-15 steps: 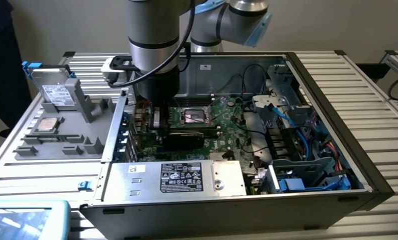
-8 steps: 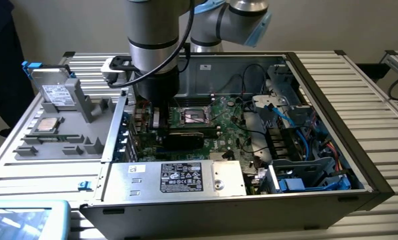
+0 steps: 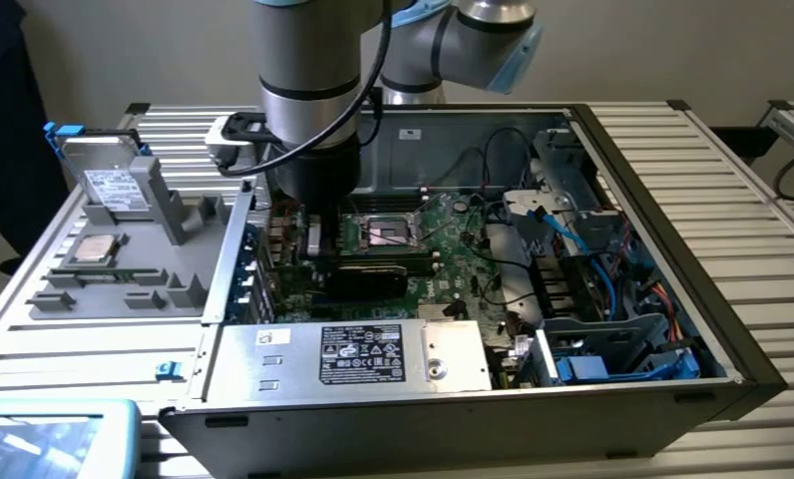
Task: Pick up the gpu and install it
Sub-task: 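Press down on the gpu until it lock into place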
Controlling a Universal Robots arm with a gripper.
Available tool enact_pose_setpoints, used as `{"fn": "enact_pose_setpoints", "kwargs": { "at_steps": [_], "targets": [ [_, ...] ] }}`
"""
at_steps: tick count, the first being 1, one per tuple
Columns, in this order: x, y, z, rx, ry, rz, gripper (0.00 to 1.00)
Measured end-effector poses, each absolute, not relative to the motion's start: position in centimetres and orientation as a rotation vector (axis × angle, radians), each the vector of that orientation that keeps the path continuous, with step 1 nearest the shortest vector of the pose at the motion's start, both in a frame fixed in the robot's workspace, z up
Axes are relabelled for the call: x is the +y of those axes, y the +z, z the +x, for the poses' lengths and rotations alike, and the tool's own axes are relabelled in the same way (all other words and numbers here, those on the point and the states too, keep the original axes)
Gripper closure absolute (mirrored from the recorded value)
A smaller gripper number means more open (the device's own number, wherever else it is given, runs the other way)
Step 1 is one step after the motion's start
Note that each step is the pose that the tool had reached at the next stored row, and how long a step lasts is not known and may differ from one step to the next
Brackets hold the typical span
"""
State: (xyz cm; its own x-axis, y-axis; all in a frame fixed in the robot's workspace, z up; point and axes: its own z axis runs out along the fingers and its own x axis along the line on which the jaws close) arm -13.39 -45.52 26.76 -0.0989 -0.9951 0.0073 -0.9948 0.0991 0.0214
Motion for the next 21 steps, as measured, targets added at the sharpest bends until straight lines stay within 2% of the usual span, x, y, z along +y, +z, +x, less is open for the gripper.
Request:
{"fn": "enact_pose_setpoints", "kwargs": {
  "at_steps": [7,18,21],
  "targets": [
    [-45.6,27.6,-11.7,-2.311,-0.024,2.092,0.88],
    [-45.6,26.4,-11.4,-2.31,-0.025,2.092,0.88],
    [-45.6,27.5,-11.4,-2.309,-0.03,2.09,0.88]
  ]
}}
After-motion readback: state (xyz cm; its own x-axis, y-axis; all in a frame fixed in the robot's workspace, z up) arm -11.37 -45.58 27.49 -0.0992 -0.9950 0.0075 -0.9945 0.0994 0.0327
